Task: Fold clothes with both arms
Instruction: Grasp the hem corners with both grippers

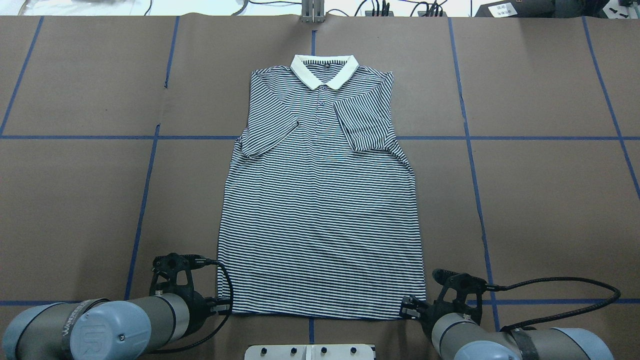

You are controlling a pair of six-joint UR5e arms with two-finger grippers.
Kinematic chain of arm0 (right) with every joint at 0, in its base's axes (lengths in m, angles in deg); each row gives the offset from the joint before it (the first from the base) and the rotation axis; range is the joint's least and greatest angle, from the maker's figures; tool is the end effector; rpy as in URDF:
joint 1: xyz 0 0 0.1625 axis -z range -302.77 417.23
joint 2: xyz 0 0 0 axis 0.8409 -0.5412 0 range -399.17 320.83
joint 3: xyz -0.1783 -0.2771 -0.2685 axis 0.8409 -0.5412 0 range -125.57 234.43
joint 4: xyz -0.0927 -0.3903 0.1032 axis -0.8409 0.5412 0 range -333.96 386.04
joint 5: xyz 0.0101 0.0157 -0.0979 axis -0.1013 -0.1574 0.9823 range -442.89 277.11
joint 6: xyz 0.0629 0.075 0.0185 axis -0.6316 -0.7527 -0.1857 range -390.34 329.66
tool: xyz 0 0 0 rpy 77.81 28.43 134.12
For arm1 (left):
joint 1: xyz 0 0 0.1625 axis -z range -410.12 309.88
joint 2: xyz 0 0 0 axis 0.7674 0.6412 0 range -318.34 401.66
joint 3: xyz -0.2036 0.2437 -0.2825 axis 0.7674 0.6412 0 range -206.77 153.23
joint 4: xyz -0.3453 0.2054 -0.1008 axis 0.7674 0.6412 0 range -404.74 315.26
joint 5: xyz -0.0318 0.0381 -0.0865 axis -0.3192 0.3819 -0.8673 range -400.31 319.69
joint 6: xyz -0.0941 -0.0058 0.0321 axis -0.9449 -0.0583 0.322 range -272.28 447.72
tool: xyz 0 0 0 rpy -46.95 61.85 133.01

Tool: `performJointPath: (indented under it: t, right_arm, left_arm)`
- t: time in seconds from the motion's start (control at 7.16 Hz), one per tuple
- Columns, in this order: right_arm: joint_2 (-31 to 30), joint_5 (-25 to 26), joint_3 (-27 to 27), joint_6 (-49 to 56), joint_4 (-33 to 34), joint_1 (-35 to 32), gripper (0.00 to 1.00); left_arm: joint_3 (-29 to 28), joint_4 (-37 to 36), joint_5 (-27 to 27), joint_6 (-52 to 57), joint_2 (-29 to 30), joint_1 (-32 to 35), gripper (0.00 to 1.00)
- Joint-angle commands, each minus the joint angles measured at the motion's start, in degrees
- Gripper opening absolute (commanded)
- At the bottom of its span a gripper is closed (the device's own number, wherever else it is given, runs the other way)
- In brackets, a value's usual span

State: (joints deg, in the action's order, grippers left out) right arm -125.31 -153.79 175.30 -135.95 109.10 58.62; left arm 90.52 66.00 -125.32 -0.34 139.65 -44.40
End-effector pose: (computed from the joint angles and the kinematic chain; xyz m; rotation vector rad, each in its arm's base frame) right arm -0.4918 -0.1541 0.3671 0.2096 -0.7637 0.3566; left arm 0.5006 -0.1928 0.3297 0.1451 0.9700 -0.1033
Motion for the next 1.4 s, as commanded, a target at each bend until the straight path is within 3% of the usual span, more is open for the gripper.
performJointPath:
  t: [0.0, 0.14, 0.42, 0.7, 0.84, 0.98, 1.12, 1.26]
  right_arm:
    - [0.09, 0.67, -0.11, -1.17, 0.00, 0.63, 0.40]
    - [0.27, 0.76, 0.06, -1.35, 0.00, 0.63, 0.14]
    - [0.36, 1.11, 0.50, -2.14, 0.00, 0.81, 0.00]
    - [0.01, 1.73, 0.76, -1.97, 0.00, 0.90, 0.00]
    - [-0.78, 1.55, 3.38, -1.36, 0.61, 0.90, 0.00]
    - [-1.57, 0.68, 8.97, -0.13, 5.49, 0.98, 0.00]
    - [-1.40, -1.24, 16.08, 0.14, 12.06, 1.24, 0.00]
    - [-1.05, -3.00, 23.72, 0.14, 18.39, 1.86, 0.00]
  left_arm:
    - [0.04, 0.09, -0.07, 0.00, 0.01, 0.00, 0.00]
    - [-0.05, 0.09, -0.07, 0.00, 0.01, 0.00, 0.00]
    - [-0.05, 0.09, 0.02, 0.00, 0.01, 0.00, 0.00]
    - [0.13, 0.09, 0.02, 0.00, 0.18, 0.00, 0.00]
    - [0.91, -0.08, -0.33, 0.17, 0.18, 0.00, 0.00]
    - [3.88, -0.52, -1.12, 1.13, -0.17, 0.43, 0.00]
    - [7.48, -5.66, -4.17, 1.23, 0.00, 0.96, 0.00]
    - [14.56, -14.85, -6.11, 1.67, 0.88, 0.79, 0.00]
